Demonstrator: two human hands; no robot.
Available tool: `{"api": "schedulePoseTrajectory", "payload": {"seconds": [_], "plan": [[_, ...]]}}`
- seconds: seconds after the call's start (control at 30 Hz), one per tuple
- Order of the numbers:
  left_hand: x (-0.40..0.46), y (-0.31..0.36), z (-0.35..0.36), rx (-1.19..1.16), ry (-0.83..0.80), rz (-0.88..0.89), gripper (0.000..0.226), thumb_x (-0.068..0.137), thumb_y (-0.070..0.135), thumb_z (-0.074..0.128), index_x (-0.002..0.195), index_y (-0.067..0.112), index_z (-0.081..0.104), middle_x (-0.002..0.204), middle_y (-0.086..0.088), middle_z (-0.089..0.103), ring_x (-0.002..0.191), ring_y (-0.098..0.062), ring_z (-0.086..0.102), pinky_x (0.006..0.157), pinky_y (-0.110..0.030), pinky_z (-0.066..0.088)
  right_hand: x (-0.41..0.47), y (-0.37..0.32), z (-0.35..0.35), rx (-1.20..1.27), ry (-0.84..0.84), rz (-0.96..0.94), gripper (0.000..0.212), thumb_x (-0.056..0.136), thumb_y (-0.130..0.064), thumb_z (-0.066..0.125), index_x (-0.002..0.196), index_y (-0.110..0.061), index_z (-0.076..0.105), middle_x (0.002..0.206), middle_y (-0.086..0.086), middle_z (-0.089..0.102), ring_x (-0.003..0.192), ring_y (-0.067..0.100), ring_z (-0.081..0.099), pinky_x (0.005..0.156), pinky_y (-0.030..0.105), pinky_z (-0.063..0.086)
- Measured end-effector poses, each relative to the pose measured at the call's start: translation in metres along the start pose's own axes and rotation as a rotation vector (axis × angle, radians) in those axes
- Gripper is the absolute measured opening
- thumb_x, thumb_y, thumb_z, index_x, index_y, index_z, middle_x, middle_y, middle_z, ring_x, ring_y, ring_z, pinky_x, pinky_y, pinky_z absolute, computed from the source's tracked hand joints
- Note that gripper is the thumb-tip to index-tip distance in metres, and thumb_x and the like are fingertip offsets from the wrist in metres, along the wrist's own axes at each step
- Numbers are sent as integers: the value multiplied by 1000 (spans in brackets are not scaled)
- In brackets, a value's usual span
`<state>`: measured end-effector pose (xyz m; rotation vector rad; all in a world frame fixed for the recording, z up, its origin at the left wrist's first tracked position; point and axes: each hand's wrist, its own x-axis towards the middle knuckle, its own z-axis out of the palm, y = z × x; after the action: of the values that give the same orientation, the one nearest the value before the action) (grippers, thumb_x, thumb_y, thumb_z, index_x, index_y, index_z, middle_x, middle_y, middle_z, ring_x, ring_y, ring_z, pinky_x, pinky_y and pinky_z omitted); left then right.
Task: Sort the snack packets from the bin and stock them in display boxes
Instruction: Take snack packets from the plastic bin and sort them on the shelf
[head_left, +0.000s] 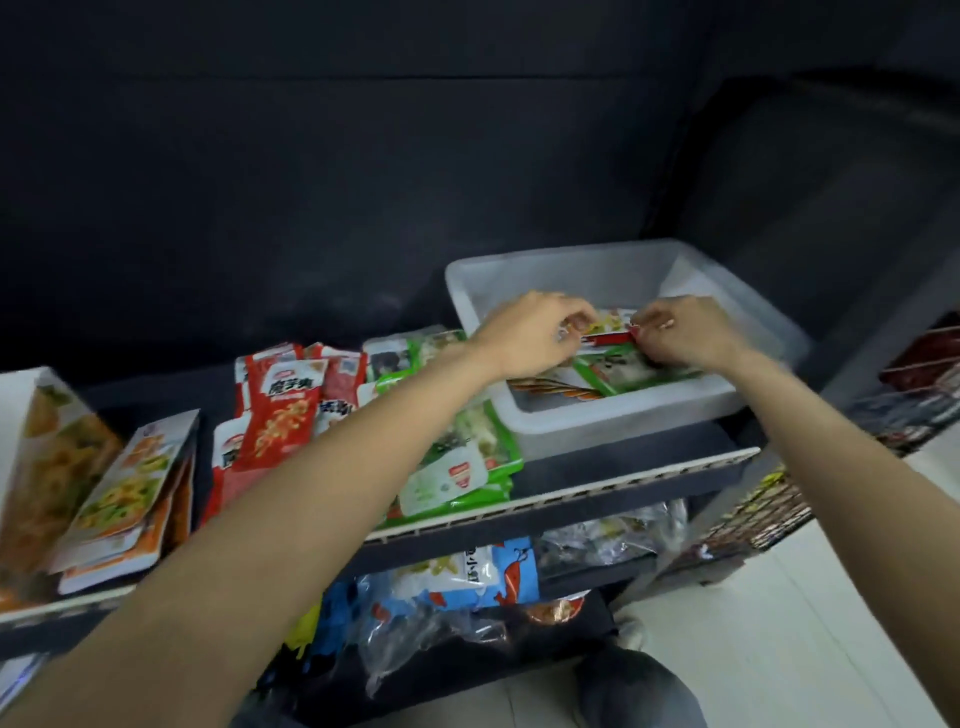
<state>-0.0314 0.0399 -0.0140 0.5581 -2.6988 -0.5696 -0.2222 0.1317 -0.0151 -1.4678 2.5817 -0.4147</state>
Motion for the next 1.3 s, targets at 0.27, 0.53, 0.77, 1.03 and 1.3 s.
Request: {"api": "schedulePoseTrajectory", "payload": {"seconds": [0.27, 0.53, 0.77, 1.03, 1.3], "plan": [[78, -6, 46, 246, -265, -95, 67, 85, 57, 58, 140, 23, 41, 138, -4, 52, 120, -25, 52, 97, -35, 44, 49, 30, 13, -134, -363, 107, 60, 85, -42, 65, 135, -18, 45, 133, 11, 52, 109, 26, 52, 89, 31, 40], [89, 0, 70, 281, -208, -60, 78, 83, 58, 58, 144, 18, 32, 144, -7, 42, 126, -27, 46, 100, -38, 41, 45, 34, 7, -84, -240, 102, 25, 88, -30, 60, 101, -9, 67, 99, 10, 69, 79, 24, 65, 78, 32, 55], [61, -2, 52, -31, -215, -231, 50, 94, 42, 51, 137, 16, 45, 140, -5, 49, 124, -23, 48, 93, -27, 38, 31, 12, 10, -117, -108, 114, 22, 93, -22, 42, 94, -9, 58, 102, 10, 57, 95, 29, 56, 72, 29, 37], [59, -8, 50, 60, 12, -136, 35, 92, 21, 51, 127, 23, 55, 115, 5, 67, 106, -18, 61, 91, -33, 47, 54, 1, 24, -132, -276, 251, 70, 86, -37, 67, 144, -16, 33, 140, 12, 47, 122, 29, 50, 96, 36, 43], [93, -12, 68, -14, -176, -338, 37, 96, 31, 49, 127, 13, 55, 129, -10, 58, 114, -27, 55, 91, -31, 45, 53, 17, 13, 95, -4, 296, 56, 78, -17, 75, 128, -10, 51, 125, 13, 58, 114, 30, 56, 92, 32, 45]]}}
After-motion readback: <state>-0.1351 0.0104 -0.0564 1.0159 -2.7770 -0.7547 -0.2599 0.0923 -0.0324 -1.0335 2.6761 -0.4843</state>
